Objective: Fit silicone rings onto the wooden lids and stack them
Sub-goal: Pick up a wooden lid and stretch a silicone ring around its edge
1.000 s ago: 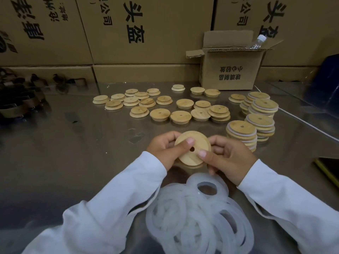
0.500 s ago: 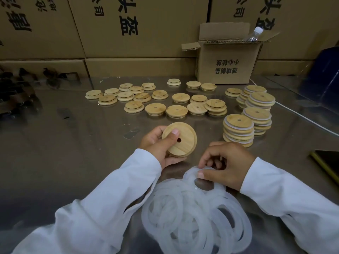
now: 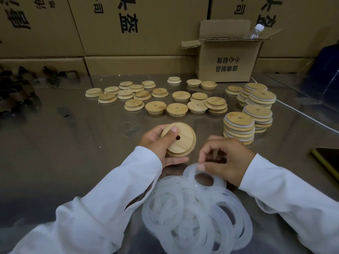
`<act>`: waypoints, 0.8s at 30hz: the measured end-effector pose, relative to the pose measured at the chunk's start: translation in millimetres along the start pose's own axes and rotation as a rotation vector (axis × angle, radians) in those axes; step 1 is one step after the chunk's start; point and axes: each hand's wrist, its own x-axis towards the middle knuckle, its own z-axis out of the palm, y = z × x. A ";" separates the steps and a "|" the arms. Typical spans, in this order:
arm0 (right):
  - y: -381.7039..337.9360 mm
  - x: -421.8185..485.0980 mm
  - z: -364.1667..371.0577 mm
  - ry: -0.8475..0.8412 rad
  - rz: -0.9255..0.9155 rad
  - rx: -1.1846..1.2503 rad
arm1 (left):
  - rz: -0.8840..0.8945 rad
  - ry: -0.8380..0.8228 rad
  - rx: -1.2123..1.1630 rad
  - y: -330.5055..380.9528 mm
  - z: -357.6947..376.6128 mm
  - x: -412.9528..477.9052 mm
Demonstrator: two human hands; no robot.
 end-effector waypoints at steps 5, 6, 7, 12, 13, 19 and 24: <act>-6.4 2.7 -5.9 0.242 0.000 0.341 | -0.027 -0.023 0.013 1.4 -0.3 -1.2; -7.5 3.5 -6.2 0.283 -0.001 0.404 | -0.040 -0.033 0.027 1.9 0.0 -2.1; -8.5 4.1 -6.3 0.316 0.008 0.467 | -0.055 -0.049 0.038 2.6 0.9 -3.1; -10.3 6.8 -3.3 0.369 0.160 0.637 | -0.162 -0.119 0.018 4.0 6.2 -8.2; -10.5 7.1 -2.3 0.375 0.191 0.644 | -0.192 -0.120 0.001 4.2 6.7 -7.3; -12.0 8.8 5.7 0.429 0.312 0.643 | -0.129 -0.250 0.103 -0.3 5.0 -8.9; -14.5 9.1 13.2 0.482 0.326 0.657 | -0.095 -0.279 0.102 -1.8 6.1 -9.5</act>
